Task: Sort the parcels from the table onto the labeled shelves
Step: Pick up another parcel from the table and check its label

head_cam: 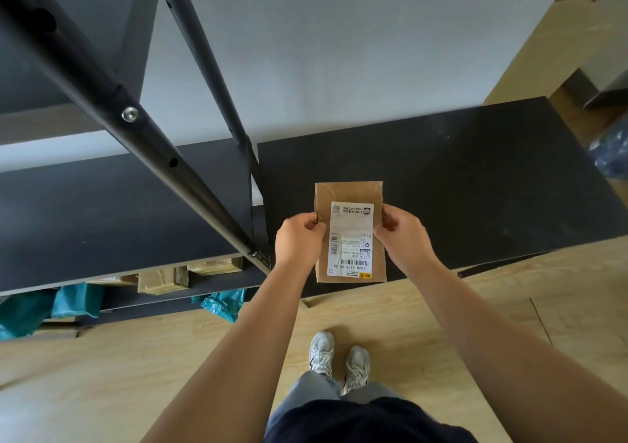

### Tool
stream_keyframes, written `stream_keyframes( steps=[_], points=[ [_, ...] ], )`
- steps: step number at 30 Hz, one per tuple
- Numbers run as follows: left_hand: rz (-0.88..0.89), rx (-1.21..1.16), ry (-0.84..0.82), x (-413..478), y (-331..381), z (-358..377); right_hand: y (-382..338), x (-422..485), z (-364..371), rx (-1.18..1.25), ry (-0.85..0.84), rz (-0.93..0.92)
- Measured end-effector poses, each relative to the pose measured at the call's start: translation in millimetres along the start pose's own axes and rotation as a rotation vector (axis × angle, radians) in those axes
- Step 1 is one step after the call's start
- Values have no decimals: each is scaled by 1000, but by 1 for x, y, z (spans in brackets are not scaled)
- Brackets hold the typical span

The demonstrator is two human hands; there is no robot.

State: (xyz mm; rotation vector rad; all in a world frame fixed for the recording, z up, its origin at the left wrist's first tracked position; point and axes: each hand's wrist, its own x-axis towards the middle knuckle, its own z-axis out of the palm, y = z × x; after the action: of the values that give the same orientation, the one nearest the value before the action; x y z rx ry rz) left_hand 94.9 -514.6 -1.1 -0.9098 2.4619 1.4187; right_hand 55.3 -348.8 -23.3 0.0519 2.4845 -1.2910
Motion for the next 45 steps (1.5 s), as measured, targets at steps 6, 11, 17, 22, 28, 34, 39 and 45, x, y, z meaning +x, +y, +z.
stream_keyframes(
  steps=[6, 11, 17, 22, 28, 34, 39, 45],
  points=[
    [13, 37, -14, 7, -8, 9, -2, 11, 4, -60, -47, 9],
    [62, 94, -34, 15, -7, 10, -1, 25, 6, -107, -71, 46],
    [286, 368, -26, 33, 4, -5, 5, 32, 9, -61, -36, 127],
    [454, 836, -214, 59, 6, 0, 8, 28, 9, -36, 31, 109],
    [505, 917, -192, 64, -1, 1, 9, 24, 4, -94, 101, 72],
    [450, 943, -77, 50, 0, 6, 10, 12, -1, -218, 211, 48],
    [368, 920, 19, 33, -3, 14, 14, 1, 2, -355, 225, -30],
    [341, 816, 66, 16, -15, 15, 13, -11, 10, -406, 190, -42]
  ],
)
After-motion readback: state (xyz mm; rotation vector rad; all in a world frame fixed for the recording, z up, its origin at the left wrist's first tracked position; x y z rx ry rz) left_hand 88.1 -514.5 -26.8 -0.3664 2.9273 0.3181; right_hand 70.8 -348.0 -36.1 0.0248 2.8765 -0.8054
